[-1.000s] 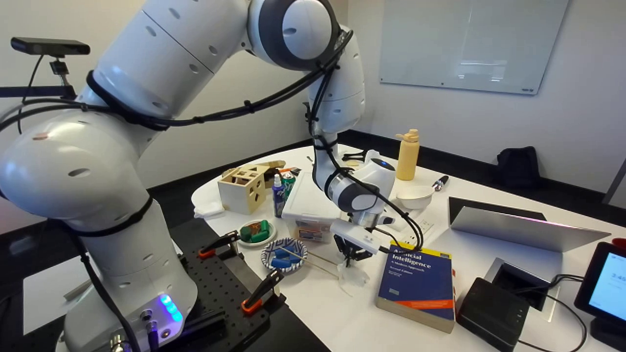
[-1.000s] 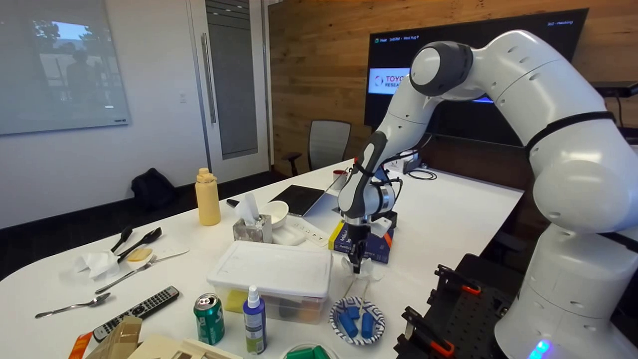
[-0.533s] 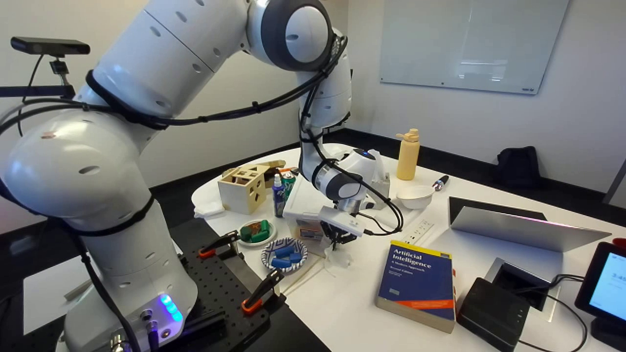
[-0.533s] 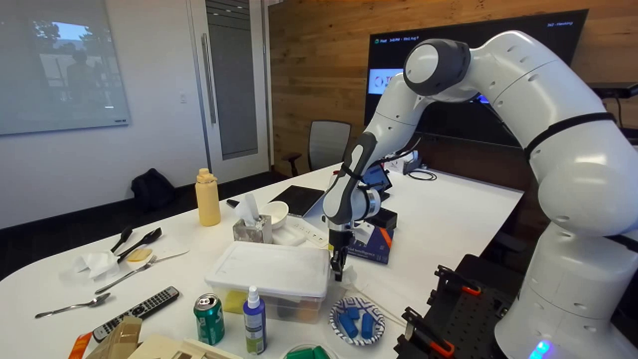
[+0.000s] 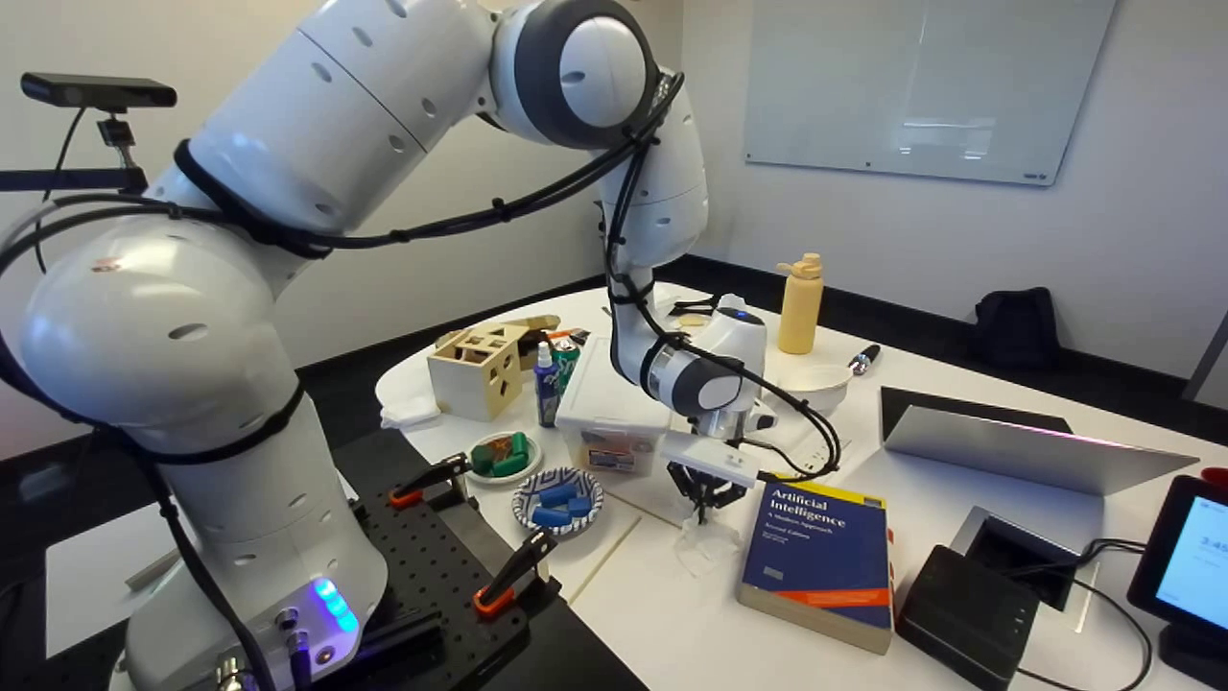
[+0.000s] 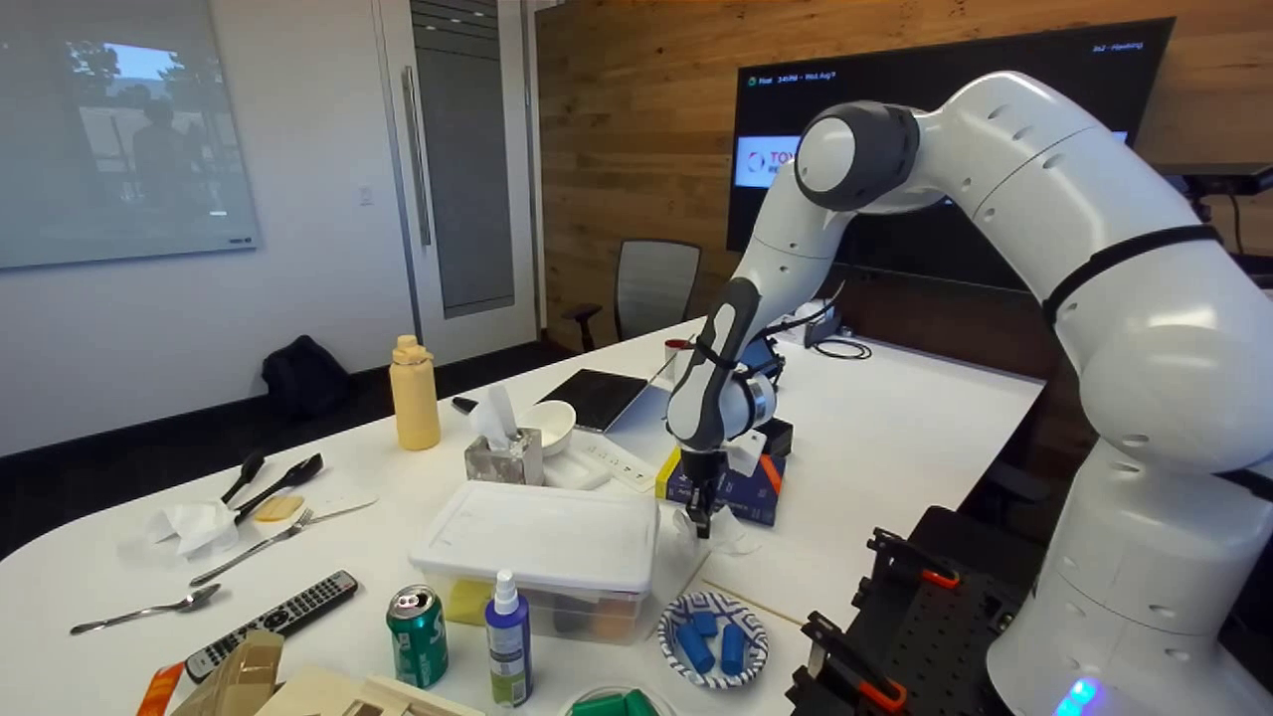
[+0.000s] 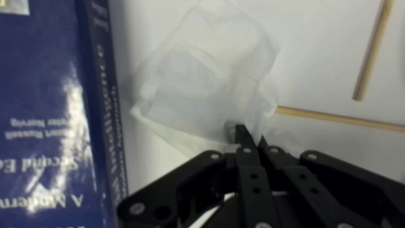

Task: Use the white napkin to wipe the counter.

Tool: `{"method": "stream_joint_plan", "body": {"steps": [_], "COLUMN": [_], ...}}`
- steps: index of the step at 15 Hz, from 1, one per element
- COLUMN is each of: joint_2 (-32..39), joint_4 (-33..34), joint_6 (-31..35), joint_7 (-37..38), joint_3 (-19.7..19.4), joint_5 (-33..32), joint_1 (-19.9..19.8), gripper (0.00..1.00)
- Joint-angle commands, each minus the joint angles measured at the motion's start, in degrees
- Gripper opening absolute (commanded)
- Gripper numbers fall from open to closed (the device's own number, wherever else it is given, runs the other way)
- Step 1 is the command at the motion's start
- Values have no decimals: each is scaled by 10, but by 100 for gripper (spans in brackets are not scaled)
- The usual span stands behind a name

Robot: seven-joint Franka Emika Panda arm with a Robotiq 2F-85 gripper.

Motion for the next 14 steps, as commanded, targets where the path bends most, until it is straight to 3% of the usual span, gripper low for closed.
{"method": "stream_joint_plan", "body": {"steps": [1, 8, 14], "joint_2": [10, -26, -11], "joint_4": [-5, -64, -55], "joint_6": [0, -38, 20], "joint_7": [22, -22, 5], "joint_3": [-19, 44, 66], "joint_5": [-28, -24, -16], "joint_1": [1, -29, -11], "gripper": [1, 1, 1]}}
